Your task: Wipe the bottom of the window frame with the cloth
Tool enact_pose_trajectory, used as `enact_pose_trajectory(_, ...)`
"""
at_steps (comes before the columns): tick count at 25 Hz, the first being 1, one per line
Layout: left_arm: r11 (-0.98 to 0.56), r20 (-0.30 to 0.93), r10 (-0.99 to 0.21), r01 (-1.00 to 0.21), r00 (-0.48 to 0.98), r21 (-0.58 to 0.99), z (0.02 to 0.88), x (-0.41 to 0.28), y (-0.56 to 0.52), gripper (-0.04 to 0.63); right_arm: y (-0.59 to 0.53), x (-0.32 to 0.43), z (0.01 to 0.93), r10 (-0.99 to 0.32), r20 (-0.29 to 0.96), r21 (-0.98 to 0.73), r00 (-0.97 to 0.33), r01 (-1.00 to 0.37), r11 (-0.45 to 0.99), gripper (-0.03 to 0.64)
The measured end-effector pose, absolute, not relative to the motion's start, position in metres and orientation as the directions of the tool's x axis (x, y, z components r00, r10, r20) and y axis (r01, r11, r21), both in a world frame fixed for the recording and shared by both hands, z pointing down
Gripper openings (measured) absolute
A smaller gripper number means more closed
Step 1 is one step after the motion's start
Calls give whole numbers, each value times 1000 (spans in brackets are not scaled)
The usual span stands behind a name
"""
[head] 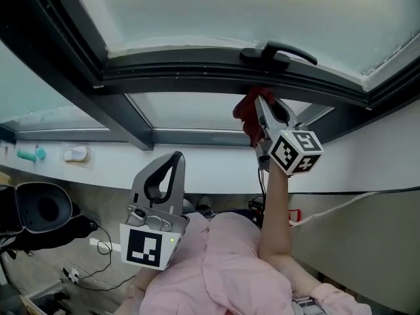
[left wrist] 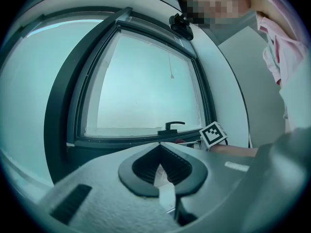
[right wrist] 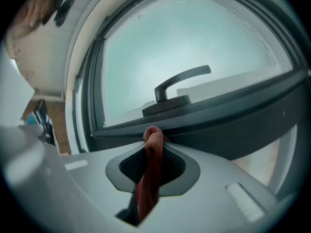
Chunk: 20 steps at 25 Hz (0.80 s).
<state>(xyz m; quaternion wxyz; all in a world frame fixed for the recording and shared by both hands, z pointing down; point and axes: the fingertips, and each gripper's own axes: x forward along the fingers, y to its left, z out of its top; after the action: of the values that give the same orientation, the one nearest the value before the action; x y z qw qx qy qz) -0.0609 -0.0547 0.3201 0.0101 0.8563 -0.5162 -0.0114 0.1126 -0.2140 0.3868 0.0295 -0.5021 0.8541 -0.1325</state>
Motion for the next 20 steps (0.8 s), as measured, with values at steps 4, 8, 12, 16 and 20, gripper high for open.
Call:
enact_pose_trajectory(4, -470, 16, -882, -882, 470, 41, 332, -68, -48, 0, -185, 105, 382, -786, -103, -537, -610, -631, 560, 52)
enact_pose_trajectory(8, -506, 45, -861, -862, 506, 30, 342, -70, -41, 0, -152, 104, 376, -754, -216, -586, -620, -536, 608, 52)
enact_pose_trajectory(12, -557, 8, -830, -828, 558, 68, 339, -61, -39, 0, -121, 99, 384, -774, -178, -525, -607, -607, 597, 51)
enact_pose_trajectory(16, -630, -28, -776, -771, 630, 93, 331, -50, -32, 0, -95, 91, 397, -803, -100, -522, -587, -656, 545, 51)
enact_pose_trajectory(20, -667, -30, -743, -738, 668, 103, 329, -58, -21, 0, -70, 74, 395, -801, -88, -550, -592, -642, 535, 51)
